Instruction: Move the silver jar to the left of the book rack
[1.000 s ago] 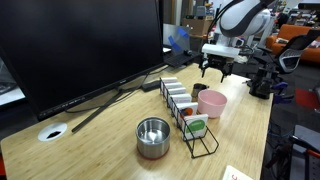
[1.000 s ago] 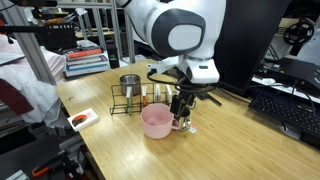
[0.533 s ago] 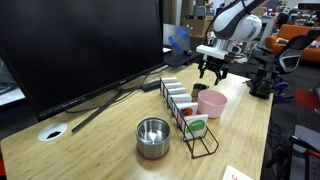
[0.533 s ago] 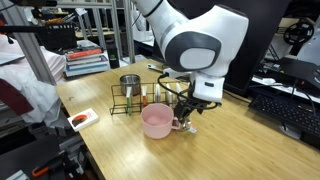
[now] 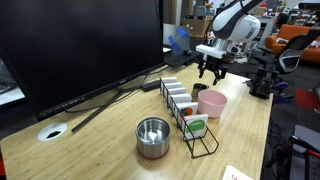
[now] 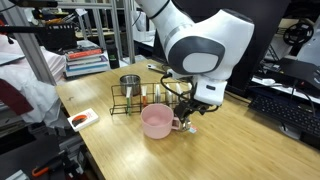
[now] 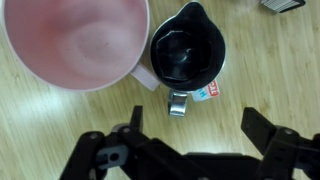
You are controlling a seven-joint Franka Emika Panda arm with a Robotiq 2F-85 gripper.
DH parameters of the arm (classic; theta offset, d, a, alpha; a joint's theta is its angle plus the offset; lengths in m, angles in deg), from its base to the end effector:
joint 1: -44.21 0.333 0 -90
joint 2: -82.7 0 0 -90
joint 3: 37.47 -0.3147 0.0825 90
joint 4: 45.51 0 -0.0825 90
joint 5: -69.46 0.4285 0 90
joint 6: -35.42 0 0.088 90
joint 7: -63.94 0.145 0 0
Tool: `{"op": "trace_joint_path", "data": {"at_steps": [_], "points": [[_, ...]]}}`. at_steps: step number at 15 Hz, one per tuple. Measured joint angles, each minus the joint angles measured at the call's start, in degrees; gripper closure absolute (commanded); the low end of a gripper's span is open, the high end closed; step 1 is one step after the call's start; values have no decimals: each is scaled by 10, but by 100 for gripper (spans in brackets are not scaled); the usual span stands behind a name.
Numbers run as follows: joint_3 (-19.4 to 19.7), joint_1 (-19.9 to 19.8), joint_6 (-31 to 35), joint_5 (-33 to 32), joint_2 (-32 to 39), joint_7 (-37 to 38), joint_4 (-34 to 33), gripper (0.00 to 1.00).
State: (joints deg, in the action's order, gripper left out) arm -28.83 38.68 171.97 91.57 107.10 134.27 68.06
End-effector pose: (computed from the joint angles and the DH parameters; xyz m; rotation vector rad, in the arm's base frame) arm 0.6238 -0.1446 0.1793 -1.9070 2.2730 0.1569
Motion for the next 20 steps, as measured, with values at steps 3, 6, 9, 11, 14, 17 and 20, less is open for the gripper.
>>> {"op": "trace_joint_path", "data": {"at_steps": [3, 6, 9, 11, 14, 17, 20], "points": [[0, -1, 1, 1, 5, 2, 0, 0], [0, -5, 1, 16, 14, 2, -2, 0], [0, -11, 8, 44, 24, 2, -7, 0], [0, -13, 14, 54, 30, 2, -12, 0], [-2, -13, 23, 58, 42, 2, -17, 0], [-5, -13, 26, 59, 54, 2, -22, 0], [-7, -13, 27, 59, 64, 2, -27, 26]]}}
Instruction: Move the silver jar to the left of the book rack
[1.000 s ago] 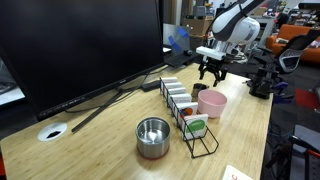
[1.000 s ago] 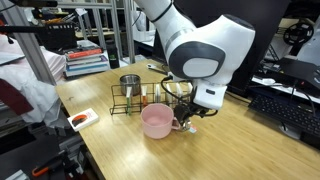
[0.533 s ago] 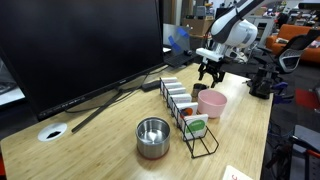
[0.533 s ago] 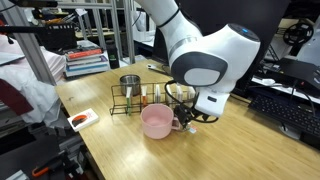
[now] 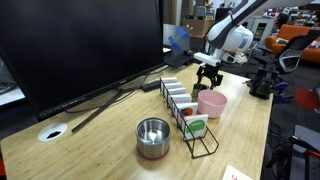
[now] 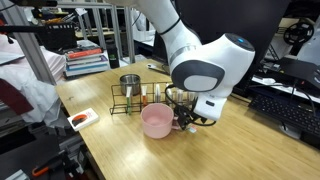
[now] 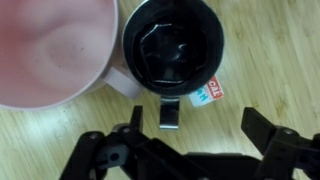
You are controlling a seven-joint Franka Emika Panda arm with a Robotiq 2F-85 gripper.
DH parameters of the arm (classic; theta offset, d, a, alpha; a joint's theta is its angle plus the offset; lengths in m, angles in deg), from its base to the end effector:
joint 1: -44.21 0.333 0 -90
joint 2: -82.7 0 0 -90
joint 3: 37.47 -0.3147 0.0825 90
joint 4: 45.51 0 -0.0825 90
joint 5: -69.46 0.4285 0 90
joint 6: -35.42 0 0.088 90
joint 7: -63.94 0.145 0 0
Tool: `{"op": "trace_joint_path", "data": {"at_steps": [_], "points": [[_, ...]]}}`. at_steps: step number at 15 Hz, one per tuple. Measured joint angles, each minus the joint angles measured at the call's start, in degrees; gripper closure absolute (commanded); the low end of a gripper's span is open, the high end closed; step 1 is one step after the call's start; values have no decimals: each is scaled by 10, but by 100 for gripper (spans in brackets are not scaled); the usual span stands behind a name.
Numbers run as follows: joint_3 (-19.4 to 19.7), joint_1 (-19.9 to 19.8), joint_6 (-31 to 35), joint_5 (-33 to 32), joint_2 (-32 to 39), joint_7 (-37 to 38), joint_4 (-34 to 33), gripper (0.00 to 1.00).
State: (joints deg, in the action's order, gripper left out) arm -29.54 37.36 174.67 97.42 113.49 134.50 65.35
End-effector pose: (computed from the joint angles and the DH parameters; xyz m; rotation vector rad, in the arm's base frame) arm 0.6292 -0.1542 0.1320 -1.7685 2.3422 0.1992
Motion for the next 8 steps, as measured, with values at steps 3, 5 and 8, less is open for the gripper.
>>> {"op": "trace_joint_path", "data": {"at_steps": [3, 5, 8], "points": [[0, 0, 7, 0, 7, 1, -5, 36], [0, 0, 11, 0, 13, 1, -10, 53], [0, 0, 11, 0, 14, 1, -11, 70]]}}
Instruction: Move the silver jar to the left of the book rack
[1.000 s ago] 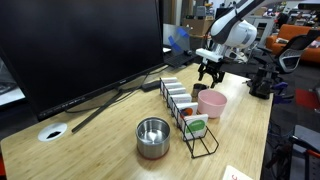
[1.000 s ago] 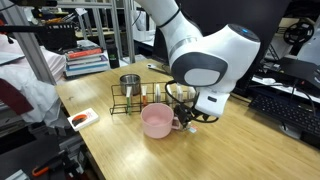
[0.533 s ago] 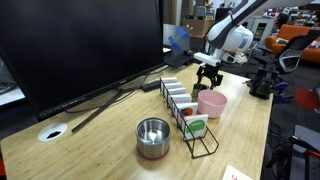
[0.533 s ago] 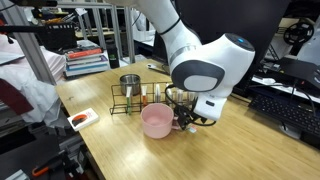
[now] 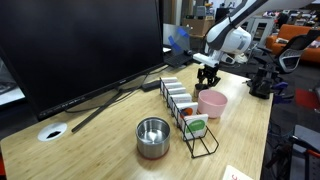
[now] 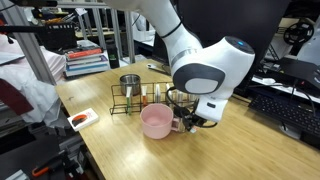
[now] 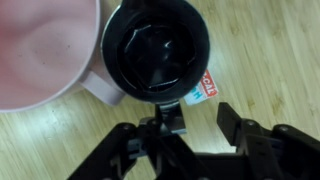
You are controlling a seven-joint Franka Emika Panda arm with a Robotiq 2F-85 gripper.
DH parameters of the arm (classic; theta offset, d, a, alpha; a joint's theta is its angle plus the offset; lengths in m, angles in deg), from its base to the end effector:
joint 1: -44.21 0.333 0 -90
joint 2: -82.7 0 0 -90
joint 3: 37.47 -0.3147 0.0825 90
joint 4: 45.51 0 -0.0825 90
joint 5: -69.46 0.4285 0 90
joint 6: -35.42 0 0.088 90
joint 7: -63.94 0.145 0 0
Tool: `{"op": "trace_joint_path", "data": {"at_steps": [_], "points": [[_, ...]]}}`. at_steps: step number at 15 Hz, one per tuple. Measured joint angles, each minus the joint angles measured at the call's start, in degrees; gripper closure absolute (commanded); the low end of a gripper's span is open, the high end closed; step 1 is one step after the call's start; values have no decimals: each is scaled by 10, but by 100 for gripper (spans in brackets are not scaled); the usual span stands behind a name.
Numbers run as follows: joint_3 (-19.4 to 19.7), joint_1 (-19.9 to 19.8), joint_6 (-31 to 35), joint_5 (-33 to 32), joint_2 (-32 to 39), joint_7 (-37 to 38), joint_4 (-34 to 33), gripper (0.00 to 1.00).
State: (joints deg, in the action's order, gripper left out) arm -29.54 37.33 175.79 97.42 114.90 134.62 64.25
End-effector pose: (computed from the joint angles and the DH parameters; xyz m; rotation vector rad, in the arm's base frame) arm 0.6344 -0.1573 0.1256 -1.7646 2.3469 0.1755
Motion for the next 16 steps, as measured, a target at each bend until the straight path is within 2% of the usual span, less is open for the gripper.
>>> {"op": "trace_joint_path", "data": {"at_steps": [4, 5, 8, 16], "points": [[0, 0, 0, 0, 0, 1, 0, 77], [0, -1, 0, 0, 0, 1, 0, 91], [0, -2, 1, 0, 0, 1, -3, 98], [-1, -18, 2, 43, -6, -4, -33, 96]]}}
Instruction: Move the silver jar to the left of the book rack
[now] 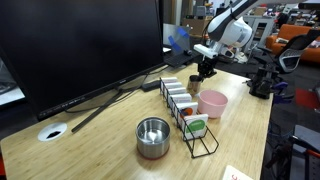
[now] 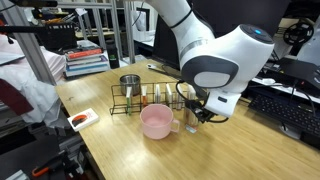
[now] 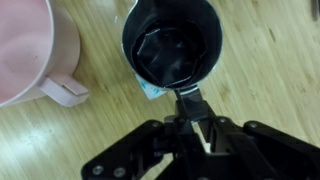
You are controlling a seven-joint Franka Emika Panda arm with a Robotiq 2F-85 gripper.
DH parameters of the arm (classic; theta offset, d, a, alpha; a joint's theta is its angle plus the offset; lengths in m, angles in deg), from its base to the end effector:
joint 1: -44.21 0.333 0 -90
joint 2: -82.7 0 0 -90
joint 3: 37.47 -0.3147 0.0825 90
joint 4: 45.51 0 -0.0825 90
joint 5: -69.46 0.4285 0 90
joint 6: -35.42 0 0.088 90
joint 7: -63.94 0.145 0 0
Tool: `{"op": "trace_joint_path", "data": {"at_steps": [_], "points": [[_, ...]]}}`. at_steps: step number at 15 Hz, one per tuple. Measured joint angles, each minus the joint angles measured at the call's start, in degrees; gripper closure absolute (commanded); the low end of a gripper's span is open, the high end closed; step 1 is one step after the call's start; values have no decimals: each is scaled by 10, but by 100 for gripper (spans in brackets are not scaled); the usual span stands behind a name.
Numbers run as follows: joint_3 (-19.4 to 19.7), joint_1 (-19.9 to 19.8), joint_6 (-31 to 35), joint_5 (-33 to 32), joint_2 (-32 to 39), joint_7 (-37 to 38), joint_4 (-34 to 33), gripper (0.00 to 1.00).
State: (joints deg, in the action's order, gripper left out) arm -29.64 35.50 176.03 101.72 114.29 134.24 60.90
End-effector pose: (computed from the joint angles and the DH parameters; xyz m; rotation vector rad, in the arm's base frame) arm 0.6568 -0.1804 0.1586 -1.6309 2.3349 0.1153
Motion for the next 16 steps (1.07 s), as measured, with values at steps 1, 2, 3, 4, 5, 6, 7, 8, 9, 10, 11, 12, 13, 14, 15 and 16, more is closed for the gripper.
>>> {"op": "trace_joint_path", "data": {"at_steps": [1, 2, 3, 4, 5, 6, 7, 8, 9, 10, 11, 12, 13, 14, 15, 16], "points": [[0, -2, 0, 6, -1, -2, -3, 96], [-1, -4, 0, 13, -2, -5, -4, 96], [-2, -6, 0, 19, -5, -11, -4, 96], [-2, -7, 0, 25, -9, -18, -4, 96], [-2, -9, 0, 30, -14, -25, -3, 96], [-2, -11, 0, 36, -20, -32, -2, 96], [-2, -13, 0, 42, -28, -42, 0, 96], [-2, -13, 0, 47, -36, -52, 4, 96], [-3, -13, 0, 52, -47, -63, 9, 96], [-6, -13, 0, 58, -59, -76, 16, 96], [-10, -13, -1, 64, -73, -89, 23, 96], [-15, -12, -1, 68, -88, -102, 32, 96], [-18, -9, -1, 69, -103, -111, 41, 96], [-21, -5, -2, 69, -118, -117, 50, 96], [-24, 2, -3, 68, -134, -121, 59, 96], [-25, 10, -6, 65, -148, -121, 65, 96]]}}
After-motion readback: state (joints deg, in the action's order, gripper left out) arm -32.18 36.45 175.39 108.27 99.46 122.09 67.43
